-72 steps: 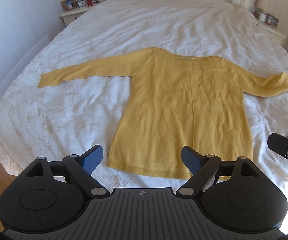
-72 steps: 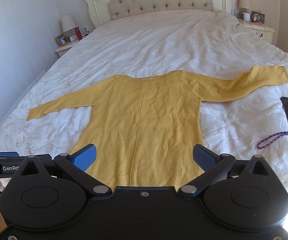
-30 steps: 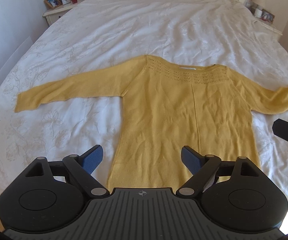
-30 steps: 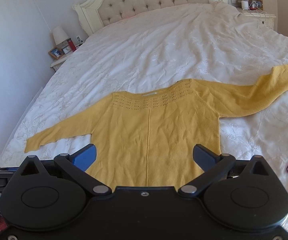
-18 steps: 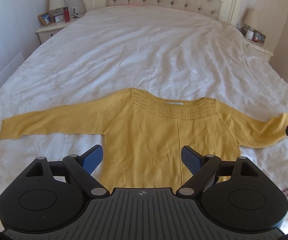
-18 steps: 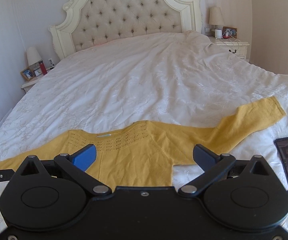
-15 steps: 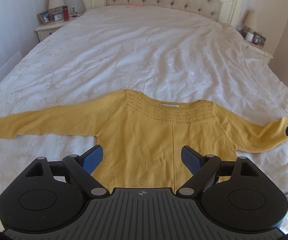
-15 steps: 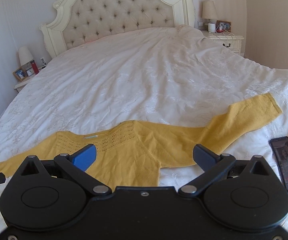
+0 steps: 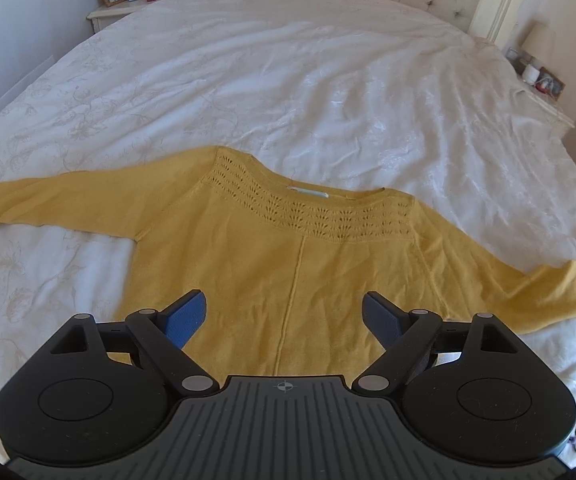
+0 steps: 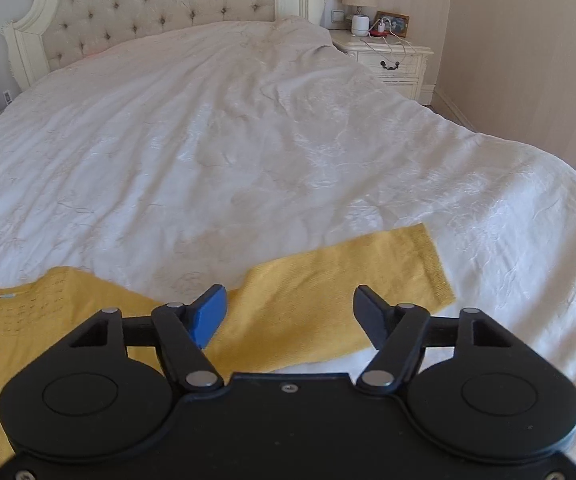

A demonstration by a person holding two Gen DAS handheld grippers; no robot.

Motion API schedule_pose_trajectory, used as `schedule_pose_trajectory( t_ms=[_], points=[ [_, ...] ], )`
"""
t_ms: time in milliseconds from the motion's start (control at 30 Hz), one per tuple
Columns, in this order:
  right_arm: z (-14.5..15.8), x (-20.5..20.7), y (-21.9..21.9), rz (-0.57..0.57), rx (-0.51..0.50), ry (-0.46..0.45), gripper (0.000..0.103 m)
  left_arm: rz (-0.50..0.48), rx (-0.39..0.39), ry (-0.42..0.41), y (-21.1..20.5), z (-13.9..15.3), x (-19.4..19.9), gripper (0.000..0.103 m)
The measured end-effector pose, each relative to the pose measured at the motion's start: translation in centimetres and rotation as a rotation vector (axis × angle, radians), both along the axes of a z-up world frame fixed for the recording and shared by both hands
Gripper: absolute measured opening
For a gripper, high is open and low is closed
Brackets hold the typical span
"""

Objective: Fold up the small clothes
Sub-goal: 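Move the right tool to a sleeve cuff and close on it, then carry the sleeve across the sweater front and open the right tool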

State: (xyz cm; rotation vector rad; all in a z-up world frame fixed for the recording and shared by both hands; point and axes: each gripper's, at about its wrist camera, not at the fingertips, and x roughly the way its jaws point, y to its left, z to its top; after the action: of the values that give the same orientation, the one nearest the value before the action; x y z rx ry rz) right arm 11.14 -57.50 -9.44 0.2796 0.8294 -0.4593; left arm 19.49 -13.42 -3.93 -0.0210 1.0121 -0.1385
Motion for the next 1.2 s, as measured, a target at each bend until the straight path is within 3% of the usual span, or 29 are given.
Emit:
schedule_pose_trajectory(
  t_ms=[167, 500, 667, 700, 733, 767, 900, 1000, 1200],
  points=[
    [-2.1, 0.0, -5.9, -0.042, -0.041, 0.060, 0.066, 0.013, 0.022, 0.020, -2.1, -0.5, 0.2, 0.085],
    [-8.3, 0.8, -12.4, -0.016, 0.162, 0.112, 0.064, 0.046, 0.082, 0.051, -3.5, -1.0, 0.0, 0.085],
    [-8.8, 0.5, -13.2, -0.029, 0.206, 0.095, 0.062, 0.047, 0.091, 0.061, -3.0, -1.3, 0.1, 0.085],
    [-8.8, 0.5, -13.0, -0.024, 0.208, 0.090, 0.049, 0.046, 0.092, 0.062, -2.8, -1.4, 0.1, 0.085],
    [-8.7, 0.4, -12.8, -0.017, 0.213, 0.095, 0.021, 0.043, 0.091, 0.065, -2.7, -1.5, 0.1, 0.085],
    [-8.6, 0.5, -12.7, -0.013, 0.236, 0.103, 0.018, 0.038, 0.087, 0.067, -2.4, -1.7, 0.2, 0.085],
    [-5.9, 0.5, -10.6, -0.013, 0.243, 0.061, 0.017, 0.014, 0.072, 0.066, -1.2, -2.2, 0.7, 0.085],
    [-2.2, 0.8, -7.6, 0.010, 0.262, -0.034, 0.017, -0.001, 0.054, 0.068, 0.0, -2.7, 1.2, 0.085],
    [5.6, 3.5, 3.1, 0.157, 0.289, -0.202, 0.017, -0.038, 0.026, 0.063, 4.3, -3.5, 2.6, 0.085]
  ],
)
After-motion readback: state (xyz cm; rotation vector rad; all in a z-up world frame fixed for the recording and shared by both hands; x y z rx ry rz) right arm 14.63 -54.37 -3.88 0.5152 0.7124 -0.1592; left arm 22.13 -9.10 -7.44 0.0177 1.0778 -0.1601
